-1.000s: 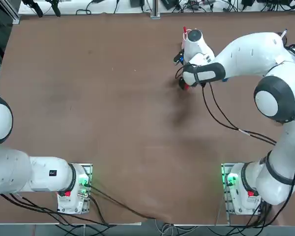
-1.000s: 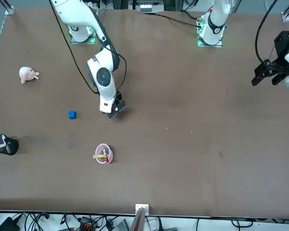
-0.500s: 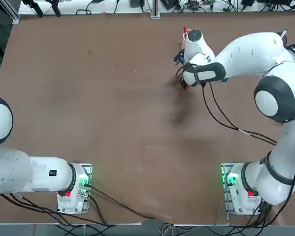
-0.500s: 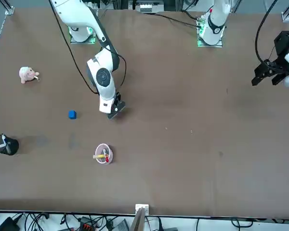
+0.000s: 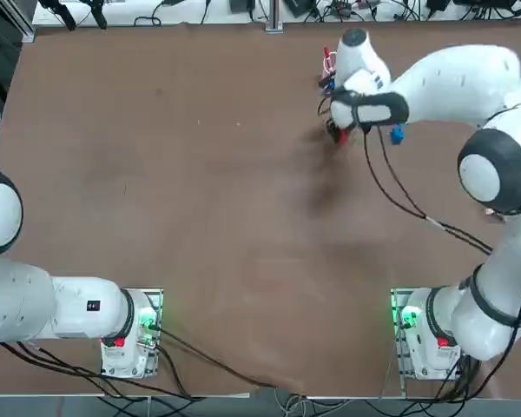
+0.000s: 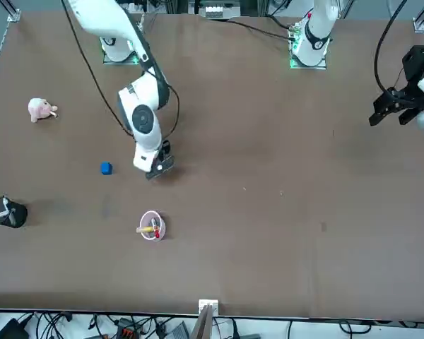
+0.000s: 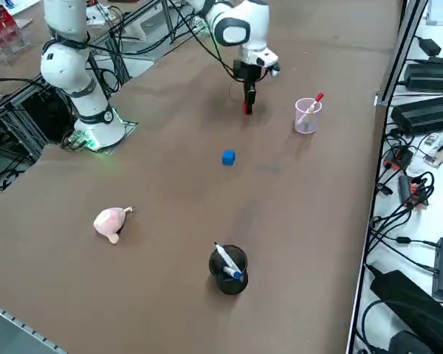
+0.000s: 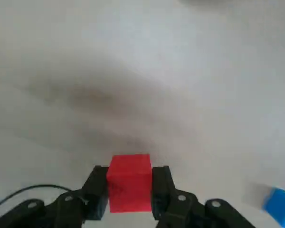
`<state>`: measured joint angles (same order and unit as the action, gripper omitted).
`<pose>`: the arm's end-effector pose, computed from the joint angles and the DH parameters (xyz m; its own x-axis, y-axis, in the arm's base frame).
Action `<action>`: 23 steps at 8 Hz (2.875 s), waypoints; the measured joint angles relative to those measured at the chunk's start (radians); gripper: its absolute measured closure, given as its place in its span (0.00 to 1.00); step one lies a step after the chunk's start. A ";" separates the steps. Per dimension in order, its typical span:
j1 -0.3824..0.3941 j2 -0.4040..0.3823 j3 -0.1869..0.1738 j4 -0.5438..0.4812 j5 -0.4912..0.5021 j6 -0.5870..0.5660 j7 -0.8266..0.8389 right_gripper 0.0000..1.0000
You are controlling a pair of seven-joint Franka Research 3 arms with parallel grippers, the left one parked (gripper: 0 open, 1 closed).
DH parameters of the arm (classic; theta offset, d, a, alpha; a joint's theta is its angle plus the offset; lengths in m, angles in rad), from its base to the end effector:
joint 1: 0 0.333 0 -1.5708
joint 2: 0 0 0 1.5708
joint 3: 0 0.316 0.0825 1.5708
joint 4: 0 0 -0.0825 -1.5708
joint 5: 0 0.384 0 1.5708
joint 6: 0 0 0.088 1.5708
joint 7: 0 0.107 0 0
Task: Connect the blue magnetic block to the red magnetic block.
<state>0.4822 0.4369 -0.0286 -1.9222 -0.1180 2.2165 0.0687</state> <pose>0.5495 0.2644 0.2521 0.8886 0.4371 -0.1389 0.4521 -0.8858 0.1048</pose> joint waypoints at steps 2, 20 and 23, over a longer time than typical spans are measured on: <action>-0.073 -0.023 -0.002 0.025 -0.001 -0.052 -0.116 0.52; -0.257 -0.026 -0.003 -0.112 0.080 0.166 1.591 0.52; -0.281 -0.026 -0.003 -0.173 0.083 0.279 1.640 0.52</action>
<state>0.2011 0.4109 -0.0315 -2.0957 -0.0353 2.4953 1.7087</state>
